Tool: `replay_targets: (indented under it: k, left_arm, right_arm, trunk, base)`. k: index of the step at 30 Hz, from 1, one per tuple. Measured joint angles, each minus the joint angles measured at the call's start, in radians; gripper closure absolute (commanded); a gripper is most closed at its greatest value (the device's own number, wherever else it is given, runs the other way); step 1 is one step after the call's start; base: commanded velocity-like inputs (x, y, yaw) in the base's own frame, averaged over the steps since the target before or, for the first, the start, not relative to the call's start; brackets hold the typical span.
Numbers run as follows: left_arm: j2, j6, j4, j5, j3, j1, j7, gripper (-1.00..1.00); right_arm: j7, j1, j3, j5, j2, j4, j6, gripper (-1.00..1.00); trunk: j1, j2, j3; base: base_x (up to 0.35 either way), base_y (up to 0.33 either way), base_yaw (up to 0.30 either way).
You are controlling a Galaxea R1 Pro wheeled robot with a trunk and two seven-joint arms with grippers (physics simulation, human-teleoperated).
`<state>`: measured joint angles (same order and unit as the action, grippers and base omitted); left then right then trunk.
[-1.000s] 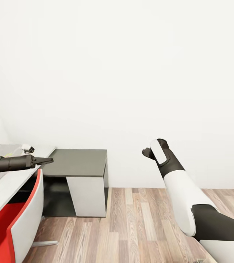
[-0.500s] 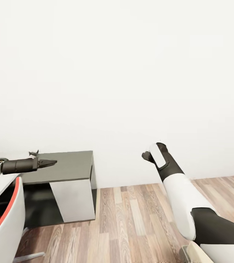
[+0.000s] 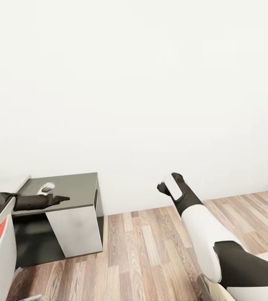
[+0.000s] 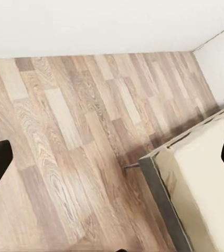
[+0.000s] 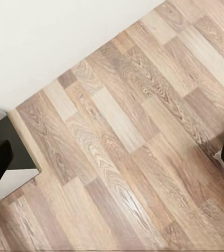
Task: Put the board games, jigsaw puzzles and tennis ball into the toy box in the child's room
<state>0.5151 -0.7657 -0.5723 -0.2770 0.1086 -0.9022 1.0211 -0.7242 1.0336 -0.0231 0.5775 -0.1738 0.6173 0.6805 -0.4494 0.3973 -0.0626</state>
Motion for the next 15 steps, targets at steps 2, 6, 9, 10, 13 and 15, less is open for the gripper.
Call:
replay_targets:
  k: [2,6,9,10,13,15]
  left_arm:
    - [-0.005,0.019,0.029,0.003,0.000,0.000,-0.027,-1.00]
    - [-0.009,0.059,0.086,0.005,-0.001,0.000,-0.052,-1.00]
    - [-0.014,0.106,0.153,0.007,-0.001,0.000,-0.105,-1.00]
    - [-0.015,0.115,0.164,0.007,-0.001,0.000,-0.117,-1.00]
    - [-0.030,0.157,0.218,0.008,-0.003,0.000,-0.176,-1.00]
    - [-0.042,0.178,0.251,0.008,-0.003,0.000,-0.202,-1.00]
  right_arm:
    - [0.006,-0.001,0.000,-0.001,0.000,-0.012,-0.002,-1.00]
    - [0.011,-0.002,0.001,-0.001,0.000,-0.039,-0.004,-1.00]
    - [0.013,-0.002,0.018,-0.002,0.000,-0.104,-0.005,-1.00]
    - [0.013,-0.002,0.023,-0.002,0.000,-0.112,-0.005,-1.00]
    - [0.014,-0.002,0.049,-0.002,-0.001,-0.134,-0.010,-1.00]
    - [0.015,-0.002,0.058,0.001,-0.001,-0.141,-0.028,-1.00]
  trunk:
    - [0.000,0.000,-0.003]
    - [0.000,0.000,-0.006]
    - [0.000,0.000,-0.011]
    - [0.000,0.000,-0.012]
    - [0.000,0.000,-0.017]
    - [0.000,0.000,-0.020]
  base:
    - [0.000,0.000,-0.008]
    - [0.000,0.000,-0.003]
    - [0.000,0.000,0.000]
    - [0.000,0.000,0.000]
    - [0.000,0.000,0.000]
    - [0.000,0.000,0.000]
